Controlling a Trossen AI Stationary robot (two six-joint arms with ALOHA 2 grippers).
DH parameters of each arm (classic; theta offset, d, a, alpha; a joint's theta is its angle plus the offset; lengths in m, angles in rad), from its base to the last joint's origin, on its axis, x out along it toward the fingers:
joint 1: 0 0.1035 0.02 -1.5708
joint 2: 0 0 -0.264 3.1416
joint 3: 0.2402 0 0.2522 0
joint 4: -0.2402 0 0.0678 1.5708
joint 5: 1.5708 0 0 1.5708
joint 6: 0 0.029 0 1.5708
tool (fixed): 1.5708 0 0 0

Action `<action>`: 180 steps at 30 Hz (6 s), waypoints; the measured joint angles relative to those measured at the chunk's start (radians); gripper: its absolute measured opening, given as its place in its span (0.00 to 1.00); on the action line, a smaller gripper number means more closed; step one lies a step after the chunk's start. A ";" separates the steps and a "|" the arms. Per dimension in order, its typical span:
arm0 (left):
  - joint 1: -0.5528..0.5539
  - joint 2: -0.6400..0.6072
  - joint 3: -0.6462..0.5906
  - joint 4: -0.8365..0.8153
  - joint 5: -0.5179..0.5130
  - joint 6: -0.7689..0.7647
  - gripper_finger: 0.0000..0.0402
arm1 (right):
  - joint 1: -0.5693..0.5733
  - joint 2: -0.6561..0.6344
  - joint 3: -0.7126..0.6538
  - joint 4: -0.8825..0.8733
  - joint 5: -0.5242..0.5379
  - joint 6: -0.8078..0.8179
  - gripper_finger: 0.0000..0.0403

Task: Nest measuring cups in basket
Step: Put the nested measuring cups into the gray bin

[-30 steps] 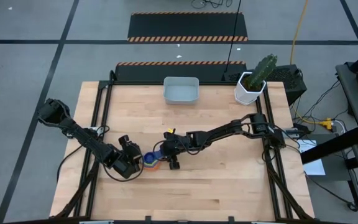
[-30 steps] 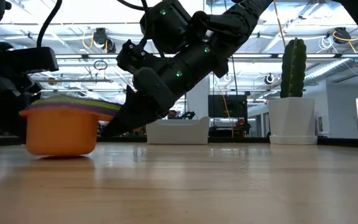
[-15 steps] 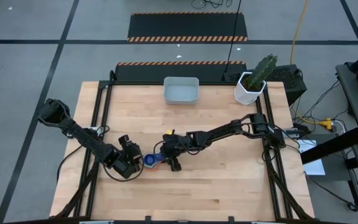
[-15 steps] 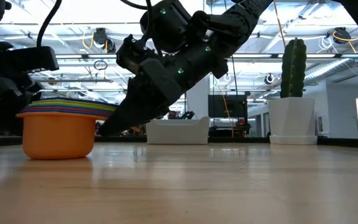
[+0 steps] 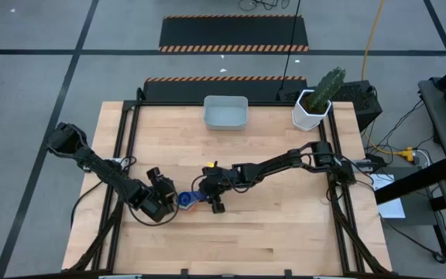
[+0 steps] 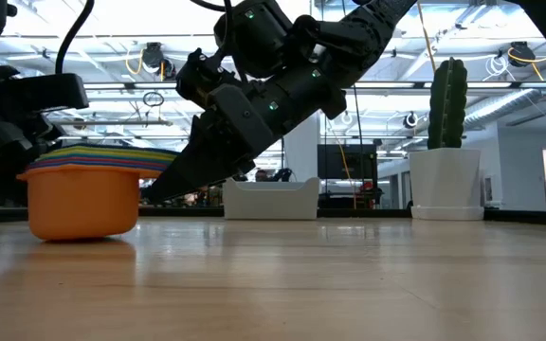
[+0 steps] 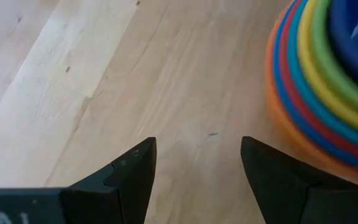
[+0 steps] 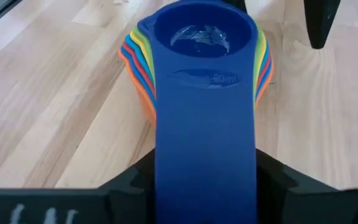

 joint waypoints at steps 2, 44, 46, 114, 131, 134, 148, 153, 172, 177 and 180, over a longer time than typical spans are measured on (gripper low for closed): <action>0.000 0.000 0.000 -0.023 0.000 -0.005 0.59 | 0.000 0.000 0.000 0.000 0.001 0.000 0.37; -0.126 -0.194 -0.029 -0.277 -0.214 -0.295 0.59 | -0.121 -0.085 -0.001 -0.145 0.003 -0.047 0.33; -0.126 -0.194 -0.051 -0.260 -0.217 -0.316 0.59 | -0.121 -0.085 -0.001 -0.155 0.003 -0.048 0.33; -0.122 -0.194 -0.139 0.002 -0.244 -0.225 0.59 | -0.078 -0.091 -0.075 -0.052 0.094 -0.048 0.72; -0.044 -0.194 -0.139 0.115 -0.233 -0.079 0.59 | -0.078 -0.090 -0.075 -0.015 0.106 -0.087 0.68; -0.030 -0.194 -0.139 0.128 -0.224 -0.056 0.59 | -0.078 -0.090 -0.075 -0.030 0.107 -0.087 0.68; -0.016 -0.194 -0.139 0.130 -0.216 -0.044 0.59 | -0.078 -0.067 -0.074 -0.018 0.109 -0.112 0.52; -0.016 -0.194 -0.139 0.128 -0.216 -0.043 0.59 | -0.079 -0.065 -0.074 -0.006 0.109 -0.117 0.51; -0.016 -0.194 -0.139 0.128 -0.216 -0.037 0.59 | -0.079 -0.066 -0.075 -0.023 0.122 -0.135 0.39; -0.016 -0.193 -0.139 0.125 -0.237 -0.027 0.59 | -0.087 -0.077 -0.075 -0.030 0.120 -0.132 0.39; -0.014 -0.193 -0.139 0.124 -0.252 -0.027 0.59 | -0.101 -0.078 -0.075 -0.031 0.108 -0.132 0.38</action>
